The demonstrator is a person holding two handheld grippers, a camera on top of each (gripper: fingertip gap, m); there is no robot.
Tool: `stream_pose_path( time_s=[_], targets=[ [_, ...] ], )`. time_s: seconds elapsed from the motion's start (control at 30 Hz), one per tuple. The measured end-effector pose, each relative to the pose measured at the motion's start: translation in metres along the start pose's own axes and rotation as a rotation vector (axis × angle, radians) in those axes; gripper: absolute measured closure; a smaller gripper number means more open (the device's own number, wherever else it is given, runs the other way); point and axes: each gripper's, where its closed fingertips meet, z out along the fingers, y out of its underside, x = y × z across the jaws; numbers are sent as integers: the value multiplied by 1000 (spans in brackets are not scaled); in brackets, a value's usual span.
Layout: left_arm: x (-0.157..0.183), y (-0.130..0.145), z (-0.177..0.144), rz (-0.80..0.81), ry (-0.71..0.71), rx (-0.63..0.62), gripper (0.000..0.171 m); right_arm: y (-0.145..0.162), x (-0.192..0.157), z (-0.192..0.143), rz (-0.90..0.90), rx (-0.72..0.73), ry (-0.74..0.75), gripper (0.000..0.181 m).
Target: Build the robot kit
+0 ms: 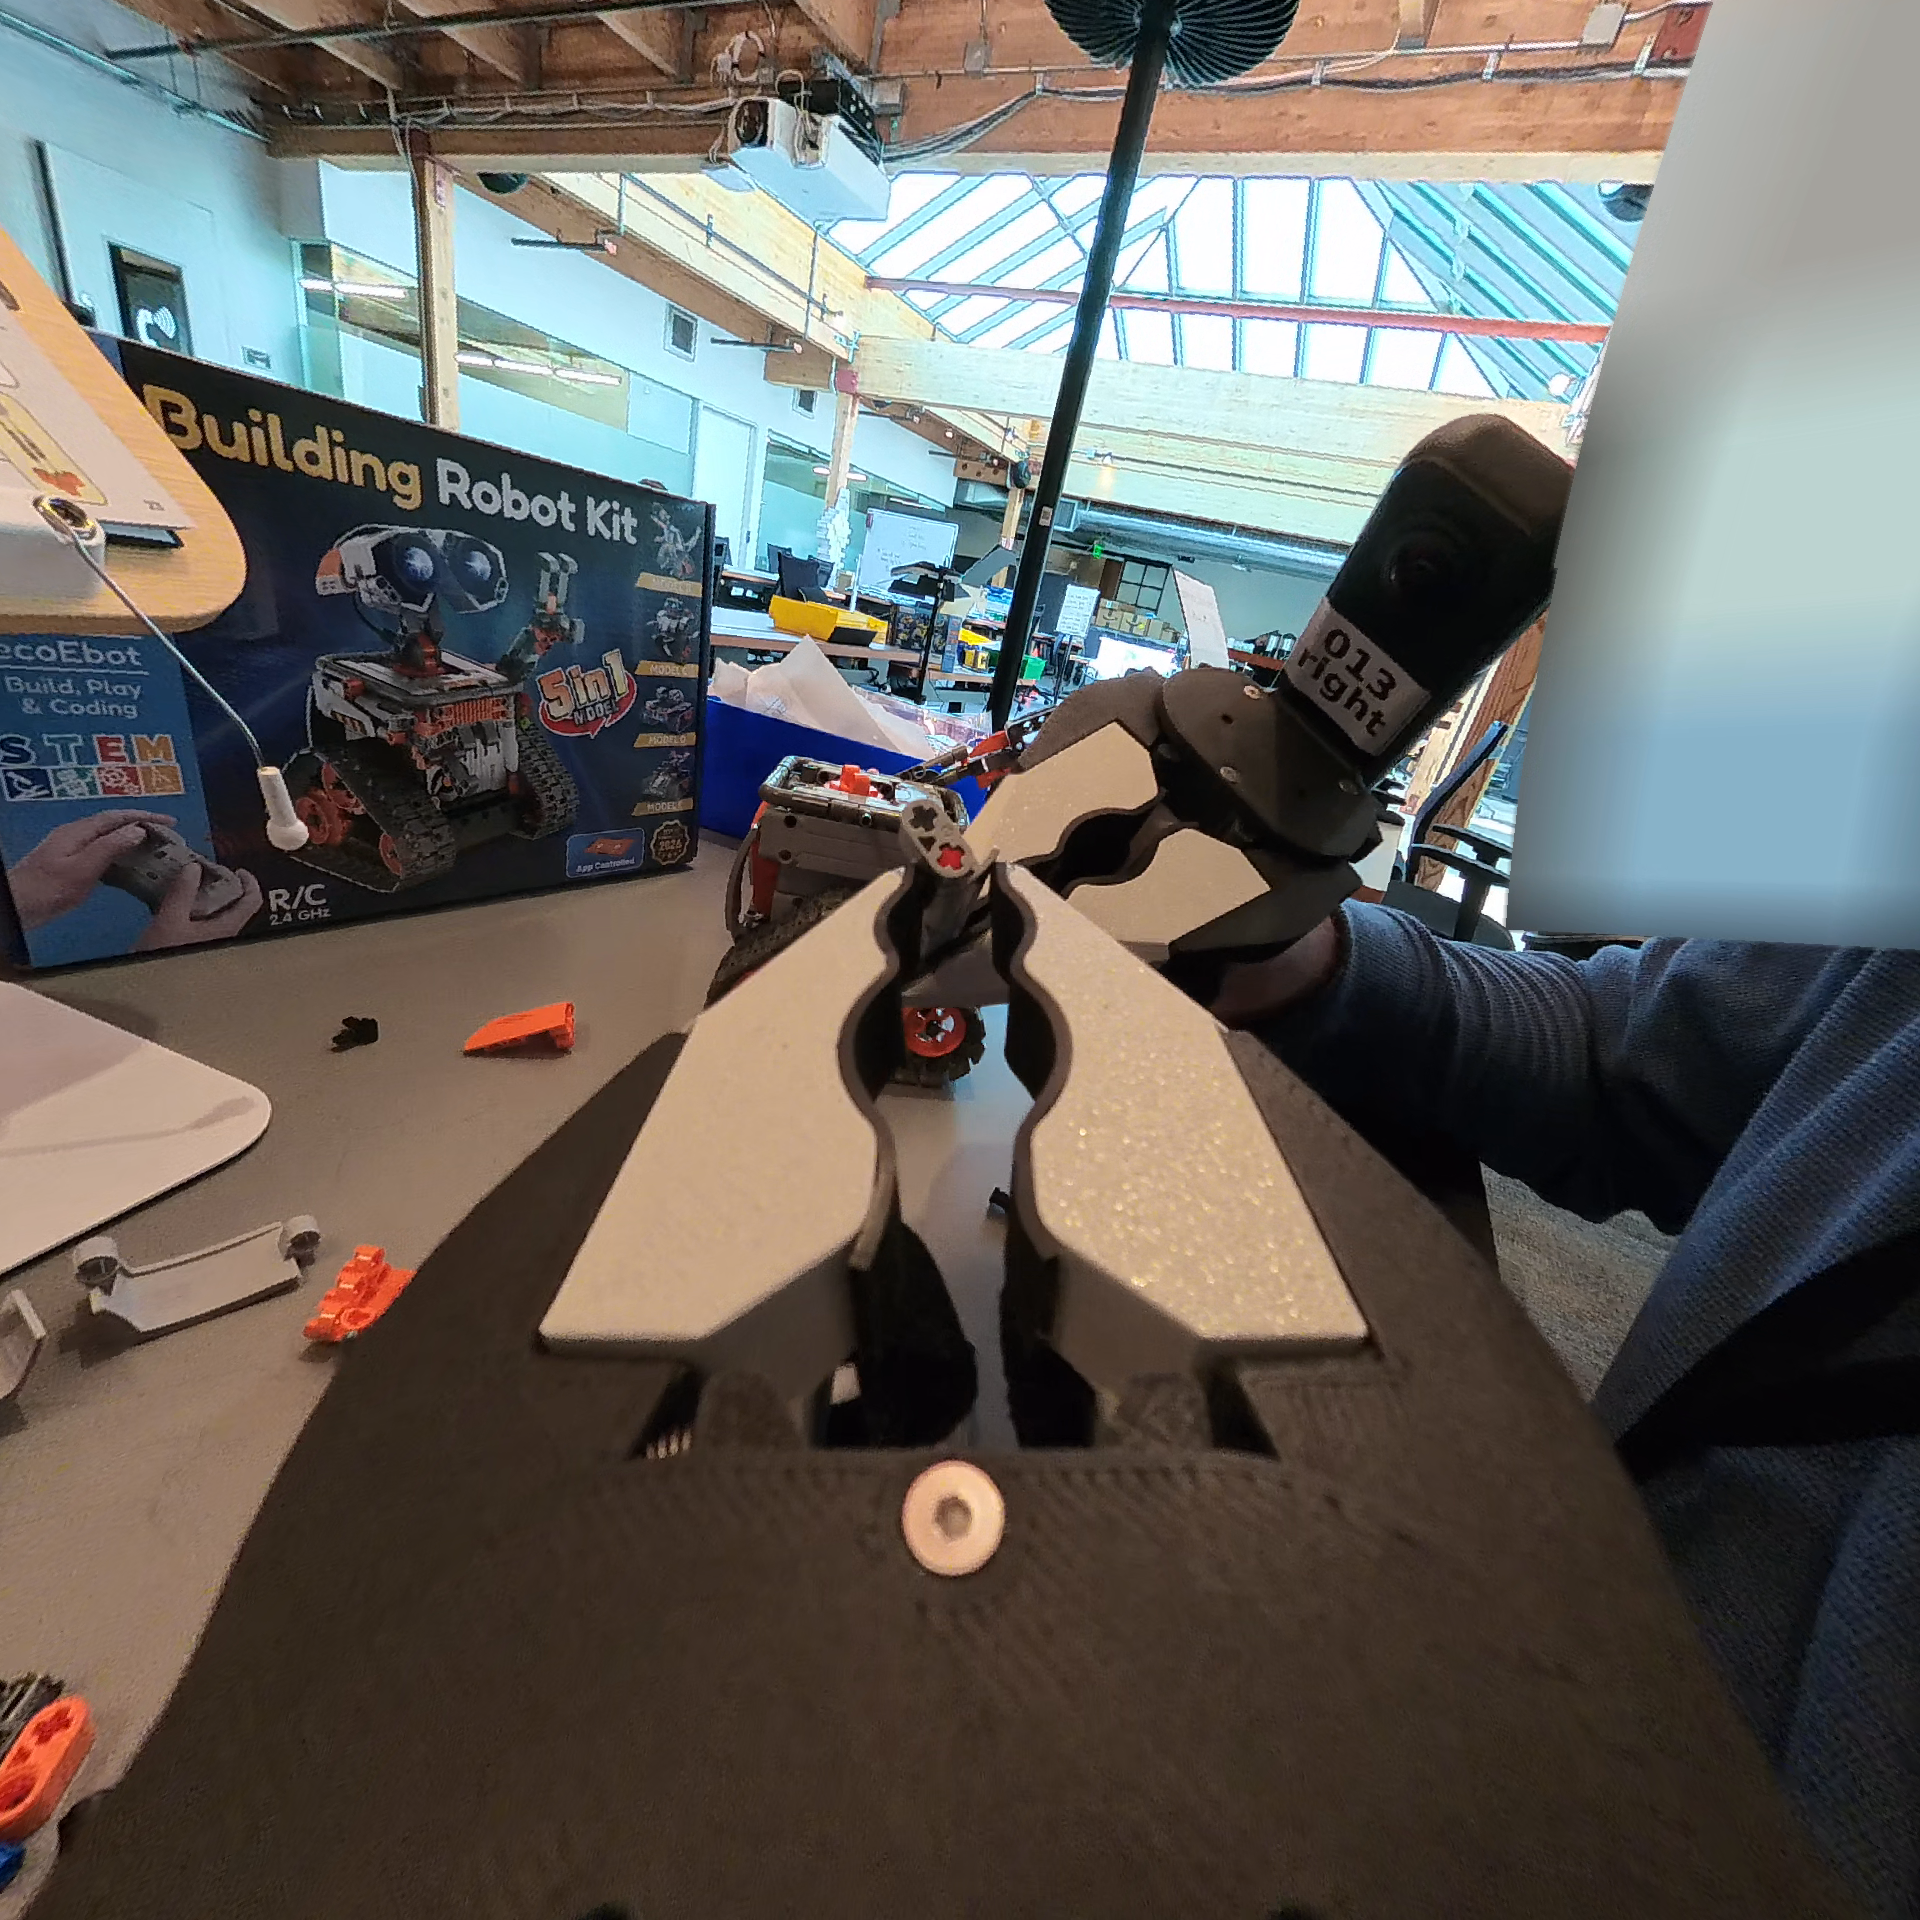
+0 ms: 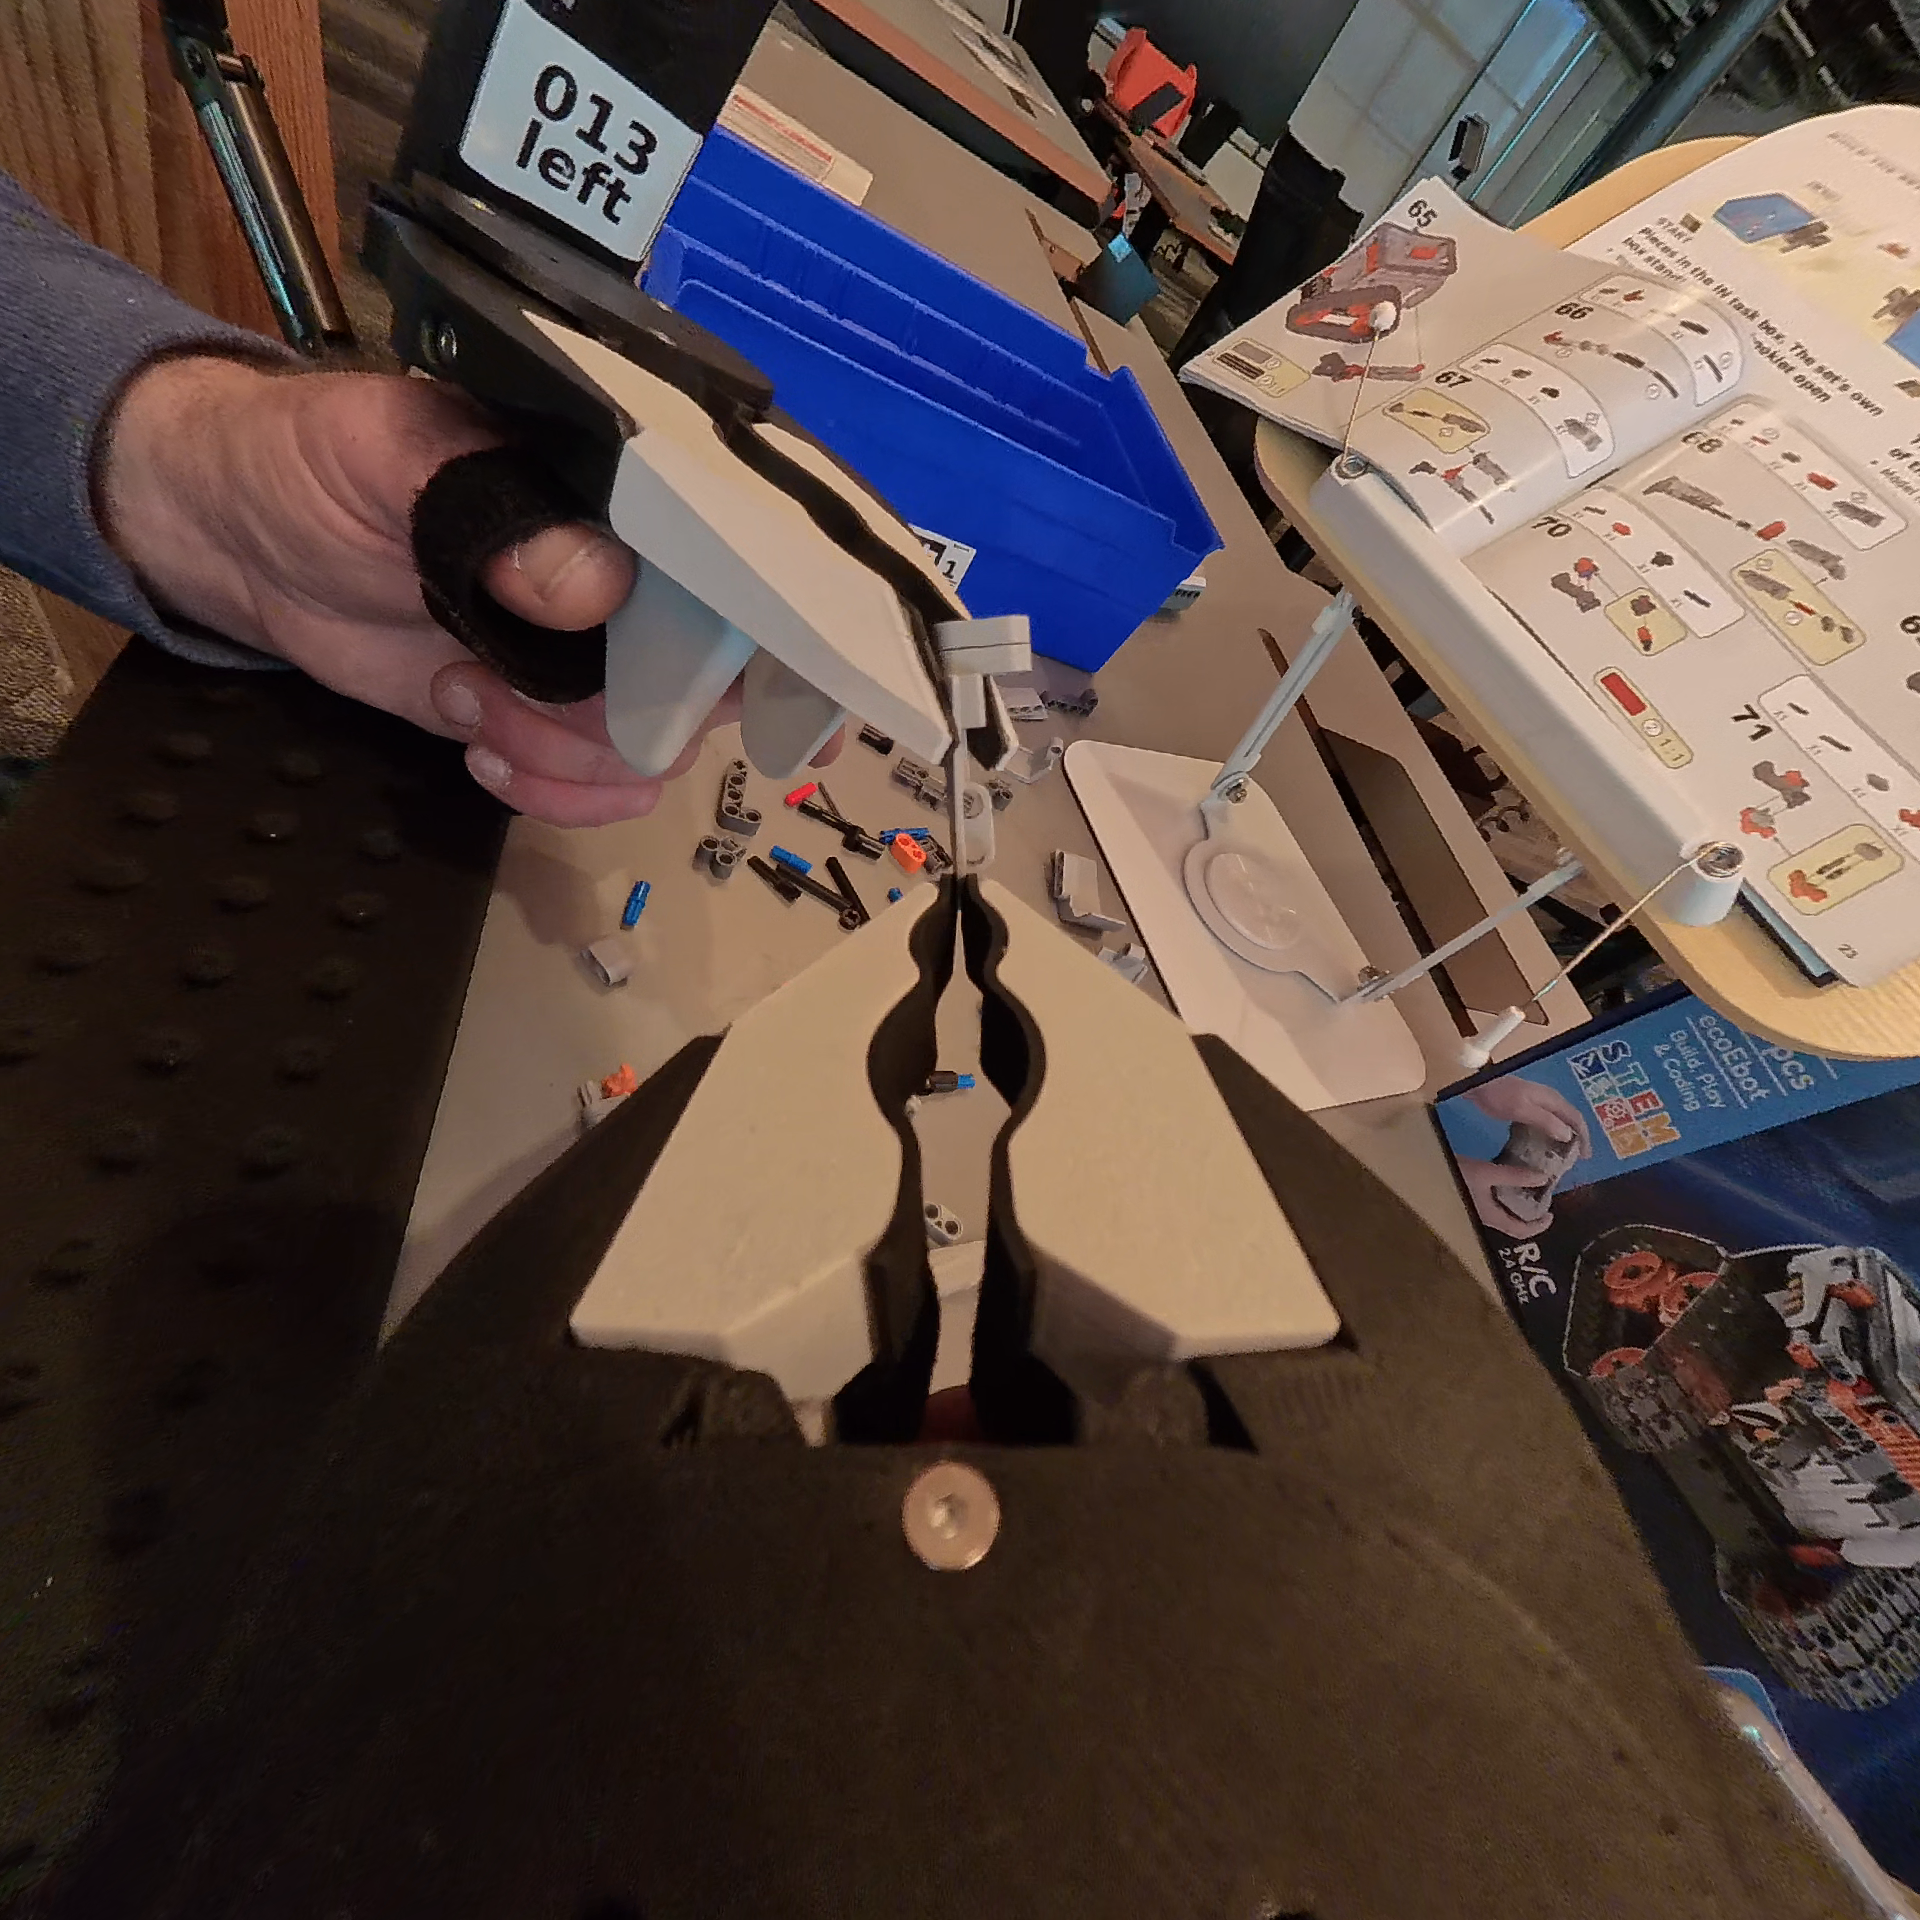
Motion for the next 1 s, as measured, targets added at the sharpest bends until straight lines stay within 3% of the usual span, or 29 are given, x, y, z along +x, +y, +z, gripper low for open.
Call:
stream_pose_path(
  time_s=[0.43, 0.63, 1.0],
  targets=[
    [-3, 6, -4, 63, -33, -58, 156, 9, 3, -12, 36, -36, -65, 181],
    [-20, 8, -20, 154, -121, -134, 153, 52, -17, -30, 85, -275, -230, 181],
    [-48, 67, -76, 423, -212, -662, 154, 127, -63, -56, 213, -630, -420, 181]
  ],
)
